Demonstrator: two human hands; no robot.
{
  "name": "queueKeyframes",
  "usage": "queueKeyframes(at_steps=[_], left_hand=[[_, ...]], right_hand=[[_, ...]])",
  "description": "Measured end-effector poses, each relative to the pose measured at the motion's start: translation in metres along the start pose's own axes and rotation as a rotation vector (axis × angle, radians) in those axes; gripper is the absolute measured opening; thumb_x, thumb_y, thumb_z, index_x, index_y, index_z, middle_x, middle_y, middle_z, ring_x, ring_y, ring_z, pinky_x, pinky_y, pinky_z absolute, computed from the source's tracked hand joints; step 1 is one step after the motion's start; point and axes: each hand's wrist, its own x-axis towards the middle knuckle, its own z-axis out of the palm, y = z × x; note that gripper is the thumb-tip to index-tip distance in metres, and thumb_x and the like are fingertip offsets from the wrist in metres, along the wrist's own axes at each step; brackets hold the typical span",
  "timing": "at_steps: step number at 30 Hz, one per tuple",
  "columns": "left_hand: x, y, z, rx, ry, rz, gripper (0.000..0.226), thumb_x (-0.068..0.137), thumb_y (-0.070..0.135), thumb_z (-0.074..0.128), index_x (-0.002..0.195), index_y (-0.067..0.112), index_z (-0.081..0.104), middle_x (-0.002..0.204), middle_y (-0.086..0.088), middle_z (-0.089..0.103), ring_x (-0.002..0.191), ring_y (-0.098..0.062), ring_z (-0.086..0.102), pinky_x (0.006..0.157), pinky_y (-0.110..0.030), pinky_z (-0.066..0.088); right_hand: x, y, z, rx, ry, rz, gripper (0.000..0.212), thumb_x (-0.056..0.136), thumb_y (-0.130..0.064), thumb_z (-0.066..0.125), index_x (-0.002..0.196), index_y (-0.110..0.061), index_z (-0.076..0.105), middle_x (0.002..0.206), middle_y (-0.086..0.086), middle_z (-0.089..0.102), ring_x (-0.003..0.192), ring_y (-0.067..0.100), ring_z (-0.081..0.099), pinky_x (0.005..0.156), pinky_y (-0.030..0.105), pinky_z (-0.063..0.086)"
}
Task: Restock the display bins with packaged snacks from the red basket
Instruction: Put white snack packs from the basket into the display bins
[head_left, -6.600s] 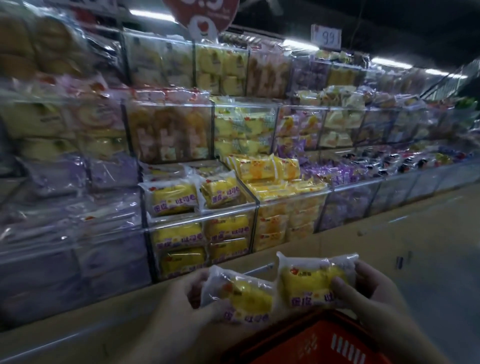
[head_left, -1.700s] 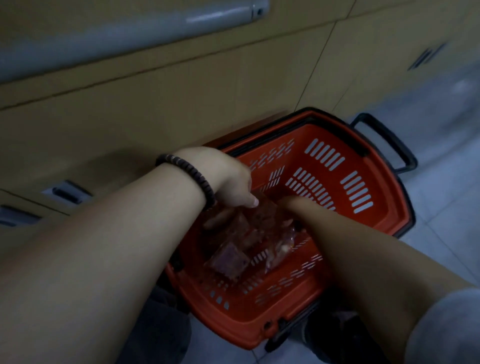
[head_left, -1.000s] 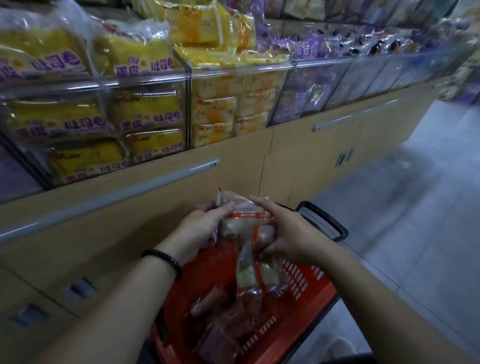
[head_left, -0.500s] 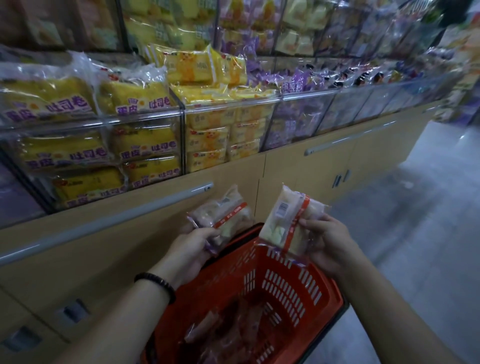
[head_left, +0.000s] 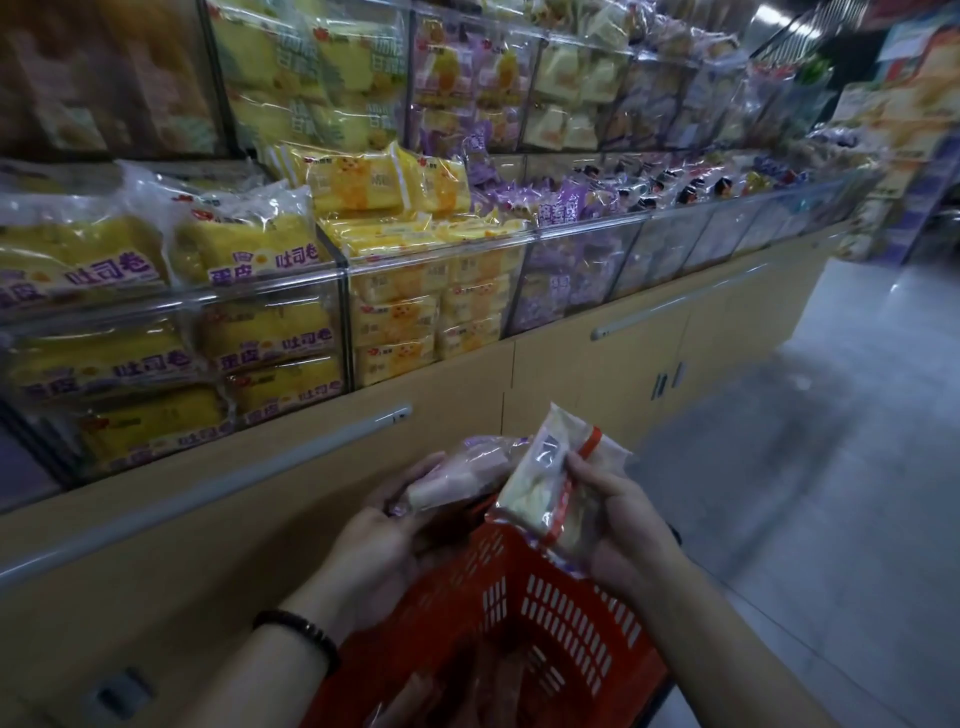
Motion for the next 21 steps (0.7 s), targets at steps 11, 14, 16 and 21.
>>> queueKeyframes(at_steps=[11,14,16,21], left_hand=[[-0.001,0.014,-0.009,0.043,0.061,0.174,0.046,0.077,0.021,0.083,0.122,0.03,0.079,0.117,-0.012,0.076,0.109,-0.035,0.069,0.096,-0.053,0.048],[-0.004,0.012,-0.001,0.16,0.181,0.273,0.045,0.079,0.006,0.083,0.117,0.03,0.08,0.102,-0.006,0.081,0.078,-0.018,0.074,0.068,-0.036,0.055],[-0.004,0.012,0.001,0.183,0.189,0.291,0.061,0.085,-0.01,0.076,0.129,0.033,0.073,0.09,0.008,0.079,0.065,-0.008,0.072,0.049,-0.022,0.054],[0.001,0.006,-0.004,0.186,0.207,0.202,0.108,0.078,-0.017,0.081,0.158,0.042,0.037,0.144,-0.01,0.058,0.11,-0.037,0.074,0.065,-0.037,0.064]], right_hand=[[-0.002,-0.009,0.002,-0.035,-0.089,-0.167,0.032,0.084,-0.018,0.074,0.115,-0.01,0.073,0.1,0.017,0.074,0.089,0.033,0.074,0.081,0.057,0.059],[-0.003,-0.001,0.006,-0.047,-0.072,-0.179,0.032,0.083,-0.01,0.073,0.114,-0.005,0.075,0.101,0.019,0.074,0.087,0.032,0.073,0.083,0.055,0.06],[-0.002,0.002,0.01,-0.02,-0.032,-0.182,0.032,0.08,-0.005,0.071,0.111,-0.004,0.075,0.094,0.018,0.074,0.079,0.029,0.073,0.075,0.049,0.063],[-0.004,0.008,0.02,0.005,0.065,-0.23,0.041,0.074,-0.008,0.08,0.114,-0.005,0.076,0.106,0.02,0.075,0.085,0.029,0.073,0.083,0.05,0.062]])
